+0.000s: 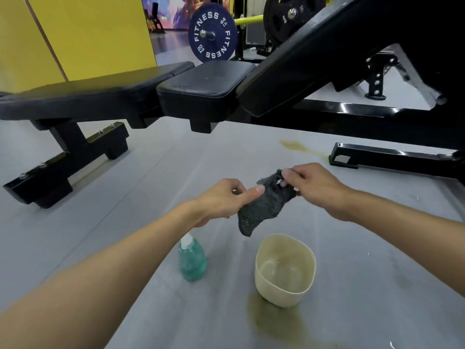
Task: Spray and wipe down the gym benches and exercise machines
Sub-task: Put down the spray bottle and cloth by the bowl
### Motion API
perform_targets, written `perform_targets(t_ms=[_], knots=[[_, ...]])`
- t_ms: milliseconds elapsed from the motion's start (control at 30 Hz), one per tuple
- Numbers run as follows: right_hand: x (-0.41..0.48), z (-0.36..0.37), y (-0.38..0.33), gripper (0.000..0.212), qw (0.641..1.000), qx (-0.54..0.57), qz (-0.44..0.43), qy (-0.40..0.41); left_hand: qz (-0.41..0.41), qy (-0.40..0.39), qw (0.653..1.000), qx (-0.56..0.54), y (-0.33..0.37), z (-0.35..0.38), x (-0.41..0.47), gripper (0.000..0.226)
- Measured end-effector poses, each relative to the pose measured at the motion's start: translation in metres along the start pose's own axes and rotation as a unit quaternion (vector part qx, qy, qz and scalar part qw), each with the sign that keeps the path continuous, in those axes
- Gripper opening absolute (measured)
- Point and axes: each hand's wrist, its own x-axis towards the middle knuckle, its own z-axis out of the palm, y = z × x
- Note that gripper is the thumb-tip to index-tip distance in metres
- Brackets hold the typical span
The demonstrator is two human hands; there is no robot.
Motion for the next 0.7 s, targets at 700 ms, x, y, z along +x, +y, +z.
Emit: perform_targets(t_ms=[700], knots=[[0.012, -0.043, -0.011, 0.040, 0.955, 0.257, 0.057, 0.136, 0.115, 0.108, 0.975, 0.159, 0.019, -0.002, -0.004, 0.044]])
